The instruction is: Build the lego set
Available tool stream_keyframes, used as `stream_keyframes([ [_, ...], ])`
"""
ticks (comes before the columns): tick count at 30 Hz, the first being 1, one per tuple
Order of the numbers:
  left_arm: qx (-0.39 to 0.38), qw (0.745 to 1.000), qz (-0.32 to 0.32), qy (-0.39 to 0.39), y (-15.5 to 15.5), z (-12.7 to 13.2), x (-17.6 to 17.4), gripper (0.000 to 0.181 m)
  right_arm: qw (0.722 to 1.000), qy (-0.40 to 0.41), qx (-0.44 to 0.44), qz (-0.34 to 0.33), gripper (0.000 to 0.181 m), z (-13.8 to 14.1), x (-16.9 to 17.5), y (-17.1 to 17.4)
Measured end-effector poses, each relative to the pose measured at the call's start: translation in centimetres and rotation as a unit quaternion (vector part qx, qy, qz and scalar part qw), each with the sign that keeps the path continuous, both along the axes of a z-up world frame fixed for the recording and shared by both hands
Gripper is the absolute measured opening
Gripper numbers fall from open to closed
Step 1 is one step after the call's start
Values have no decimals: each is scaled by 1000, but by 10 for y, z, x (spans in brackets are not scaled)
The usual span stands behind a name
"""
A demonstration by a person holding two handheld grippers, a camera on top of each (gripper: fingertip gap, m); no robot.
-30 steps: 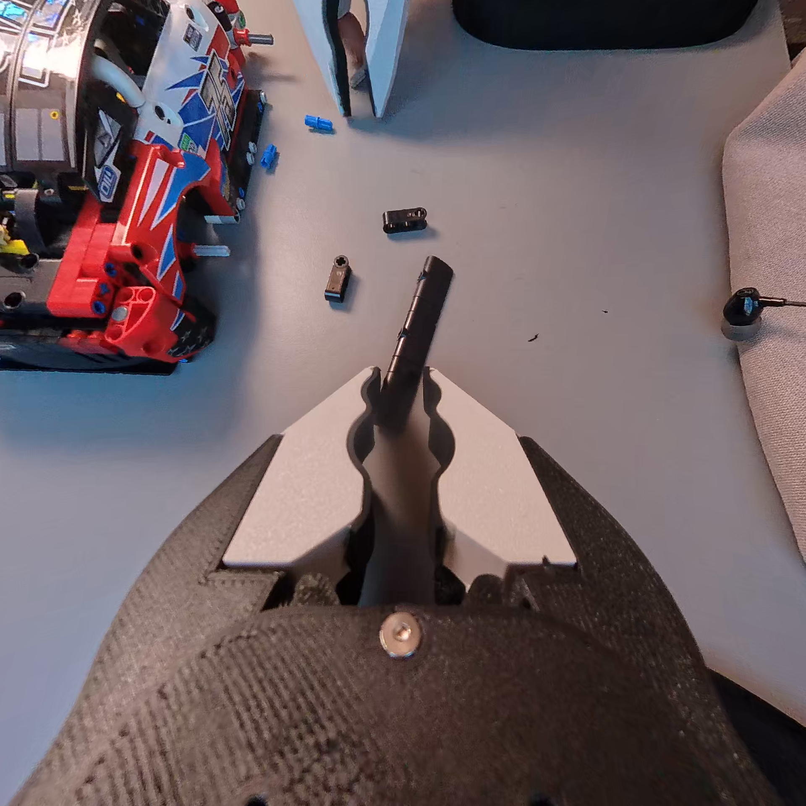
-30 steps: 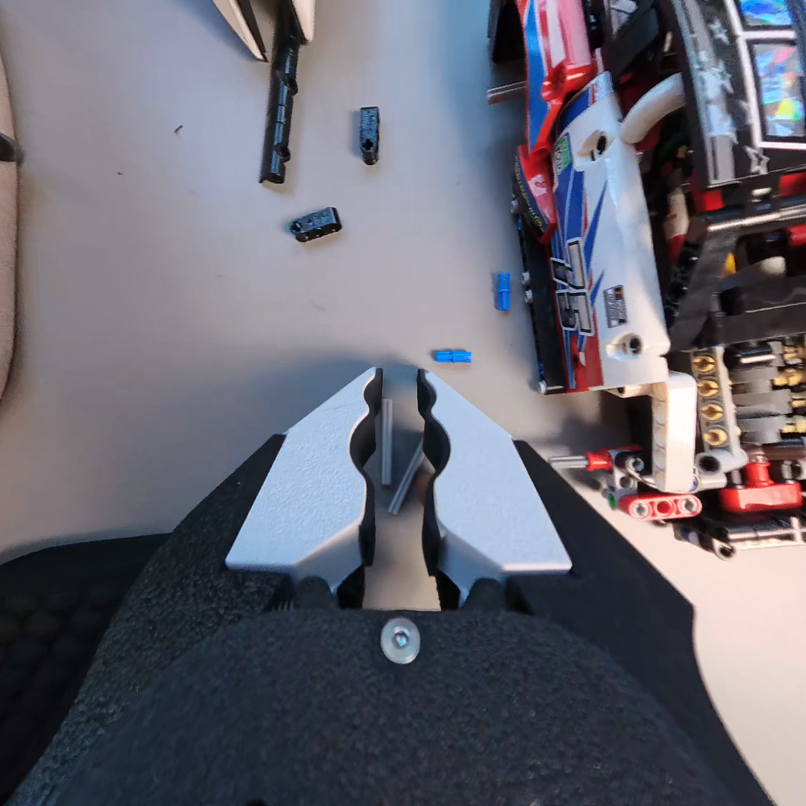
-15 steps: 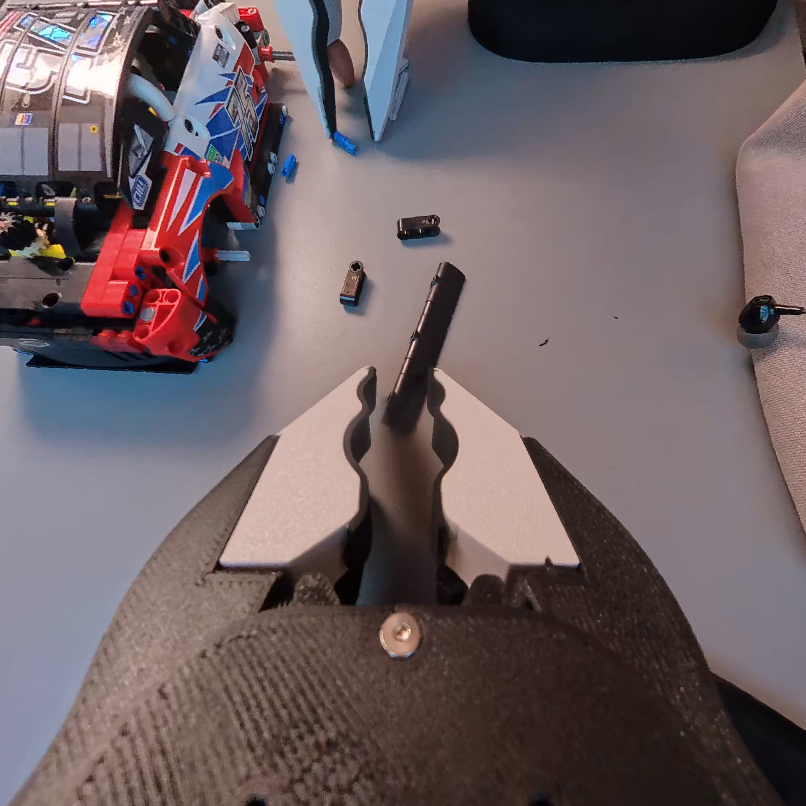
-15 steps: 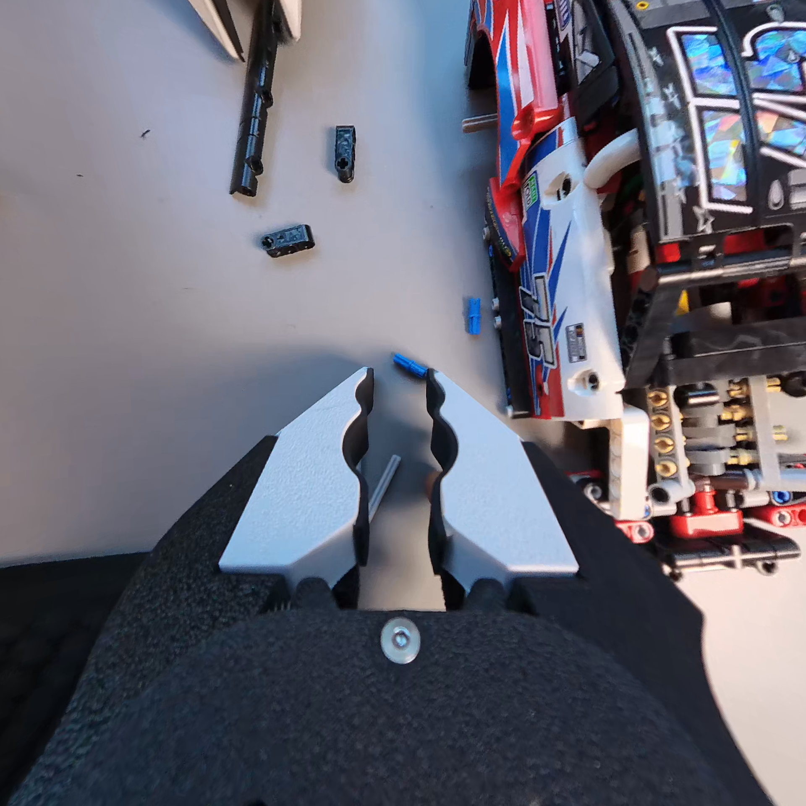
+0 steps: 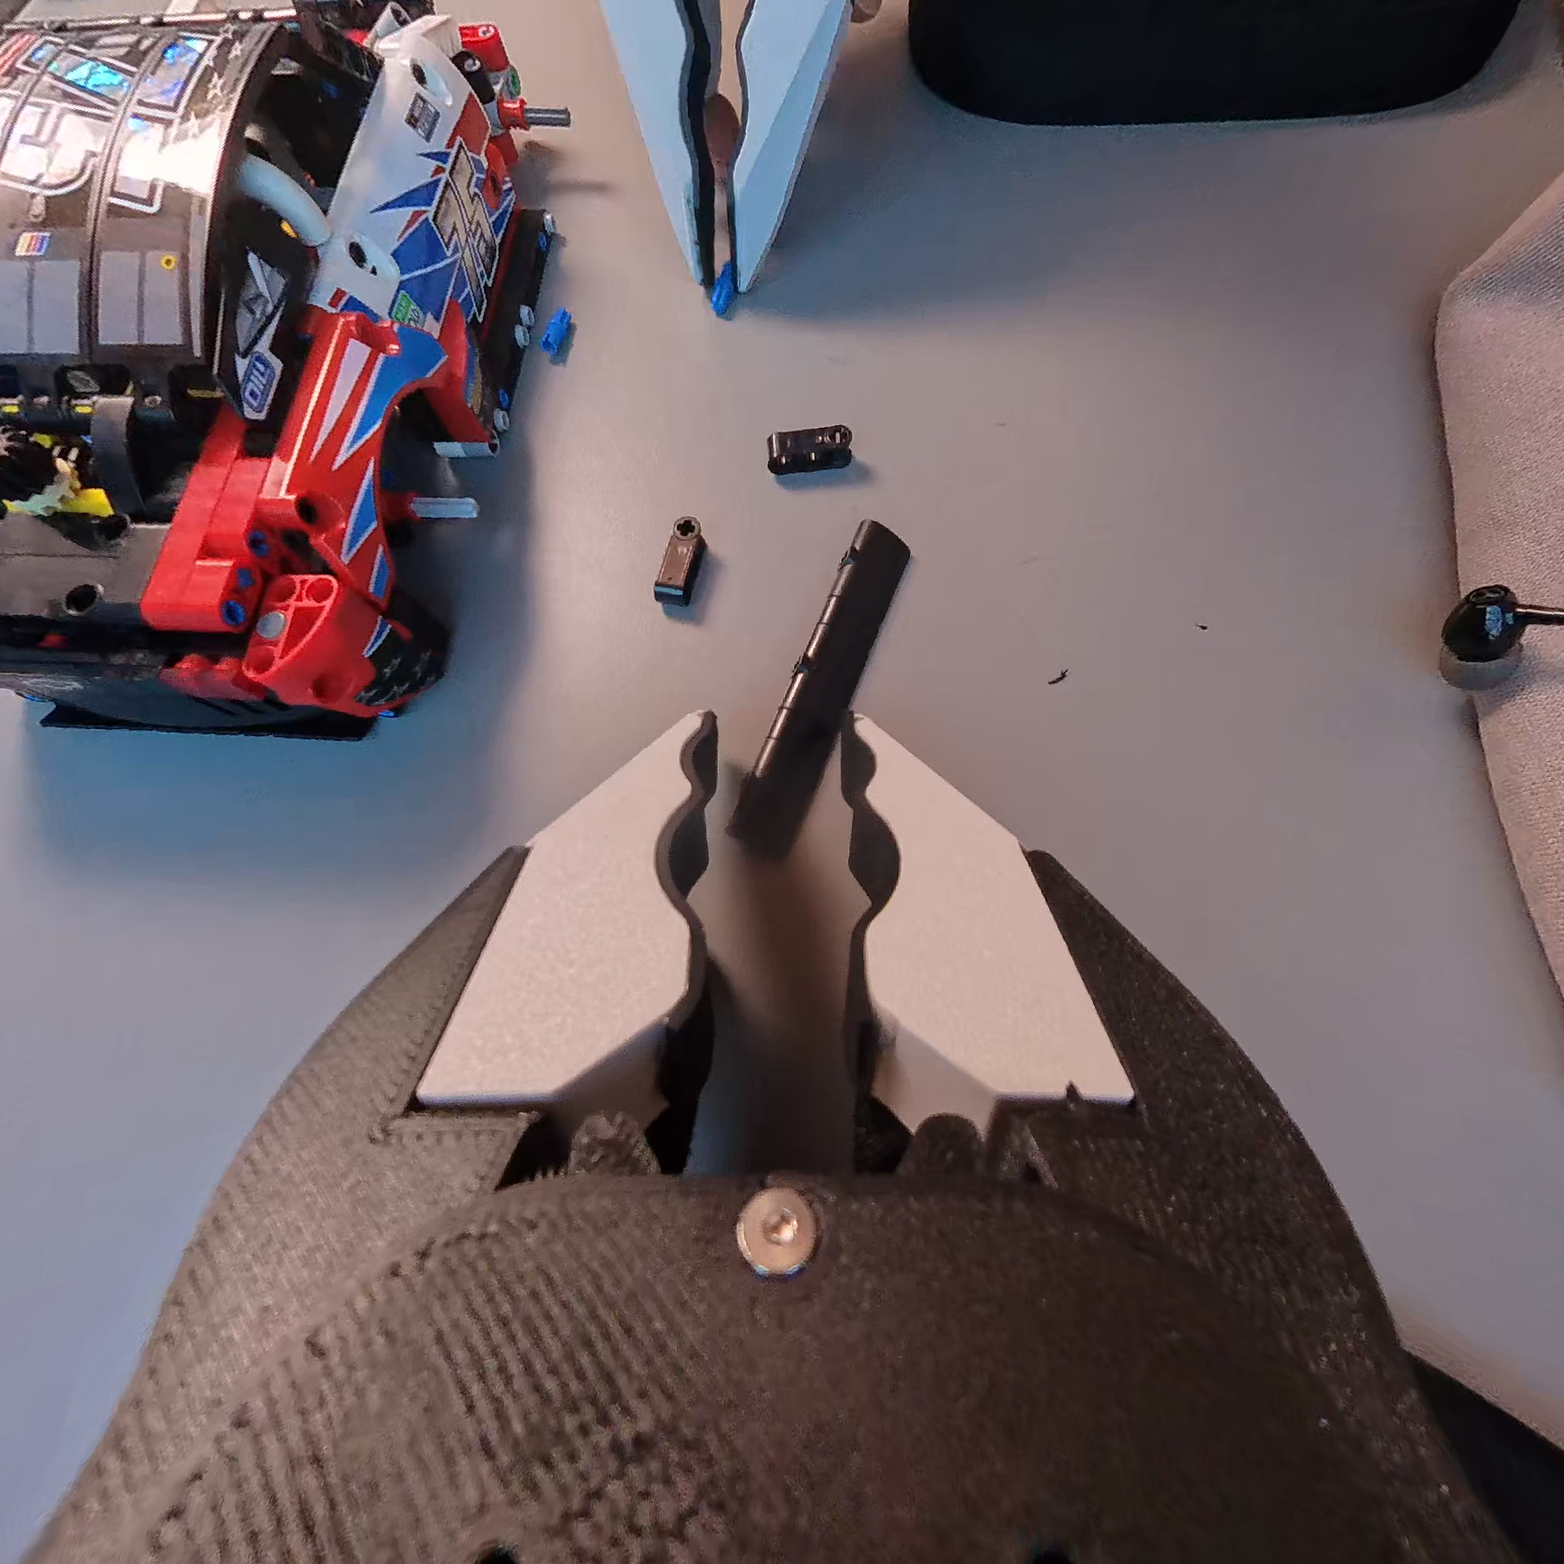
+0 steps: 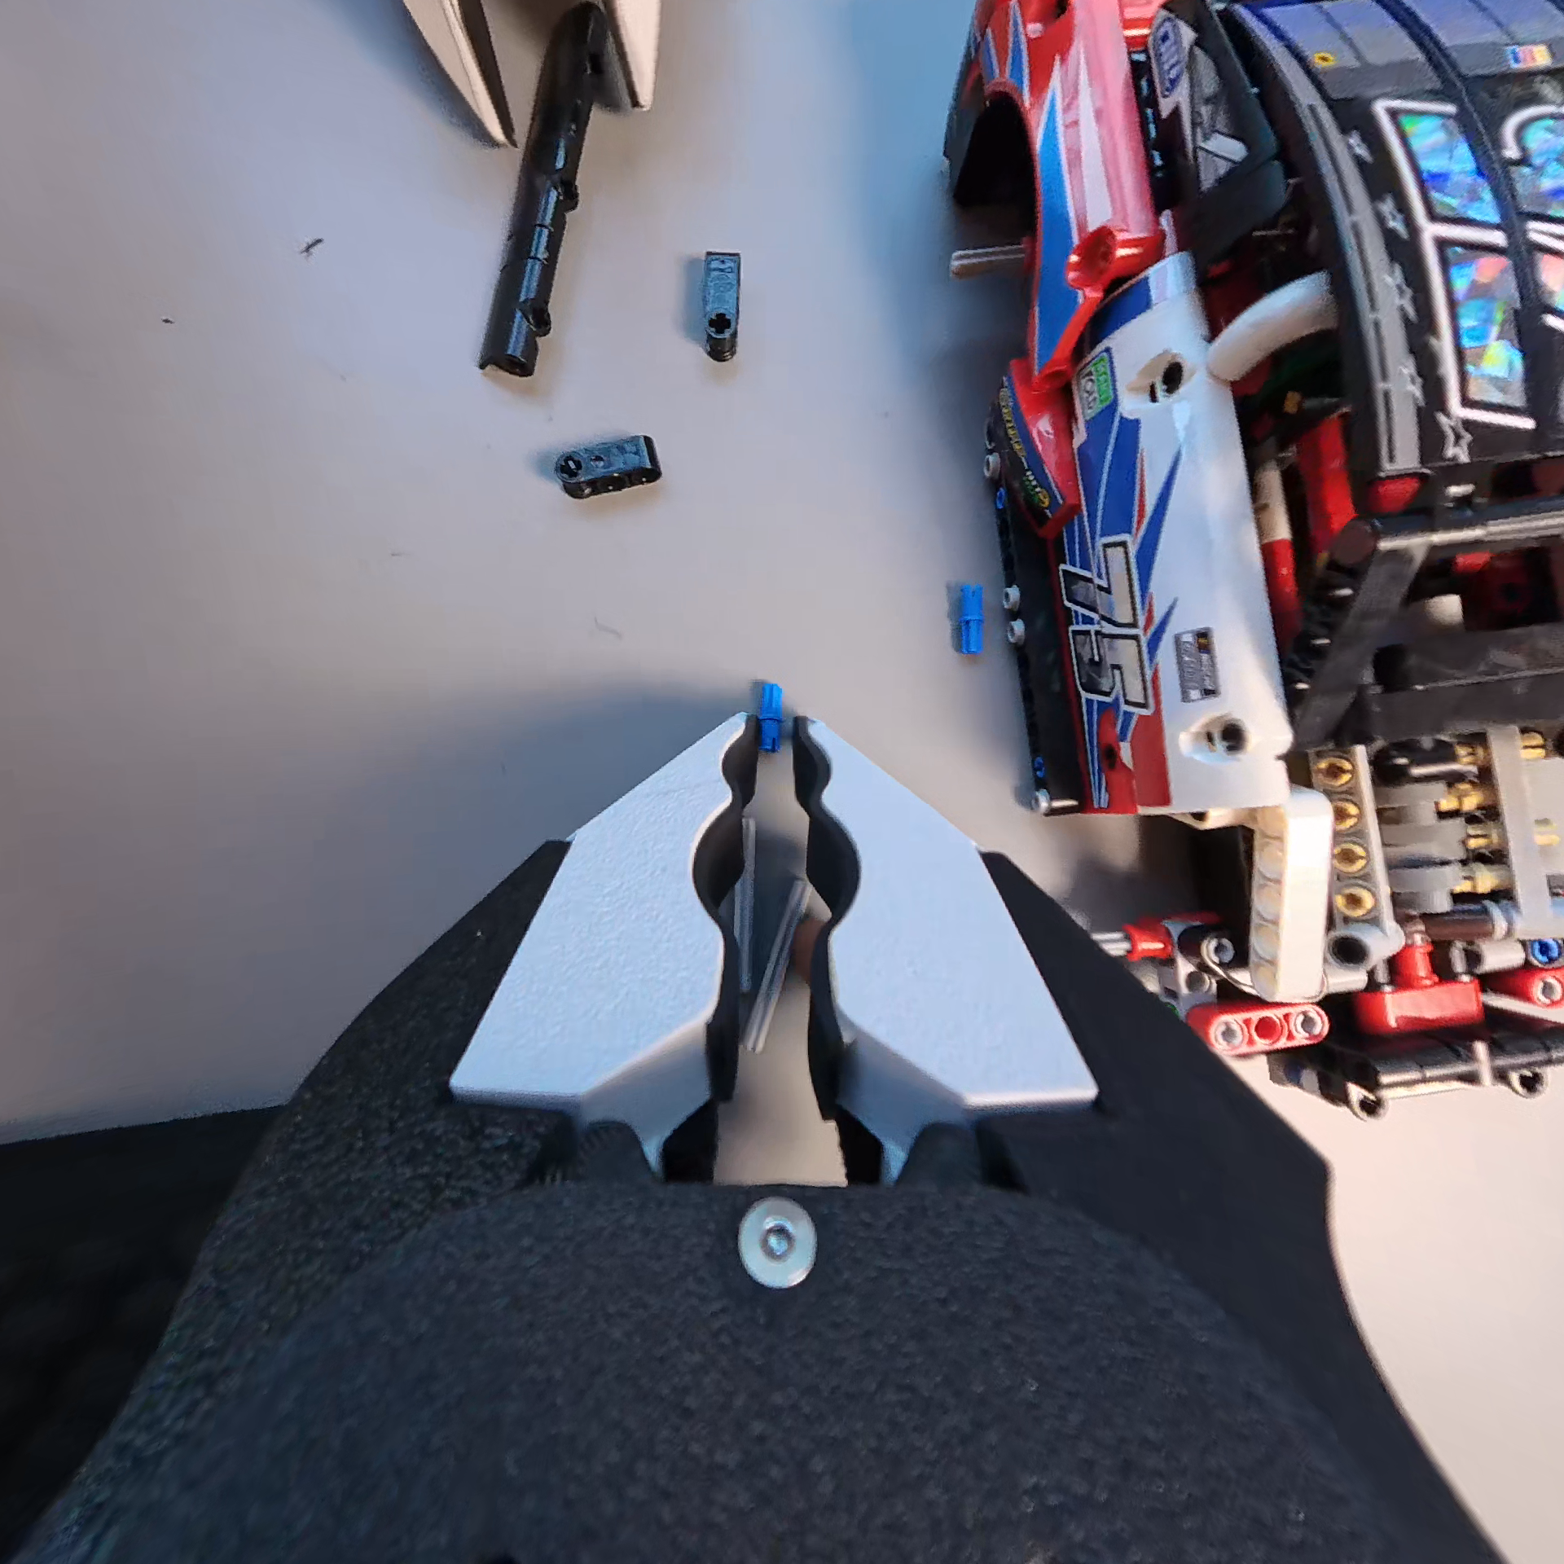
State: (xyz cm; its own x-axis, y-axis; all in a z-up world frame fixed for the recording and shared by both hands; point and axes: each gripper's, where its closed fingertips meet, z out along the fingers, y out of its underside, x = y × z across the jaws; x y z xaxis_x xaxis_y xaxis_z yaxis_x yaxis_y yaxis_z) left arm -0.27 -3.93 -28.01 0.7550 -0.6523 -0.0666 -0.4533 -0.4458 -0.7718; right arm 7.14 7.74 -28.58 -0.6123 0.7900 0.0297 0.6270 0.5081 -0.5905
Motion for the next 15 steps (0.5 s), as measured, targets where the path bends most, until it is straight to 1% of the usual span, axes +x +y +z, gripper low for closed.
stream_keyframes([
  [1,2,1000,0,4,1,-1,0,28,1000,3,2,3,2,0,0,-3],
  [5,14,1000,-5,3,3,1,3,30,999,27,40,7,2,2,-4,-5],
  [8,17,1000,-17,5,6,1,9,30,997,69,19,12,2,20,-9,-26],
  [10,9,1000,-29,7,7,-1,13,28,996,82,-9,22,2,29,-11,-49],
  [12,-3,999,-45,6,7,-3,19,25,996,78,-16,30,2,25,-10,-67],
  [15,-27,998,-55,8,7,-4,24,18,997,65,-28,34,2,15,-7,-80],
])
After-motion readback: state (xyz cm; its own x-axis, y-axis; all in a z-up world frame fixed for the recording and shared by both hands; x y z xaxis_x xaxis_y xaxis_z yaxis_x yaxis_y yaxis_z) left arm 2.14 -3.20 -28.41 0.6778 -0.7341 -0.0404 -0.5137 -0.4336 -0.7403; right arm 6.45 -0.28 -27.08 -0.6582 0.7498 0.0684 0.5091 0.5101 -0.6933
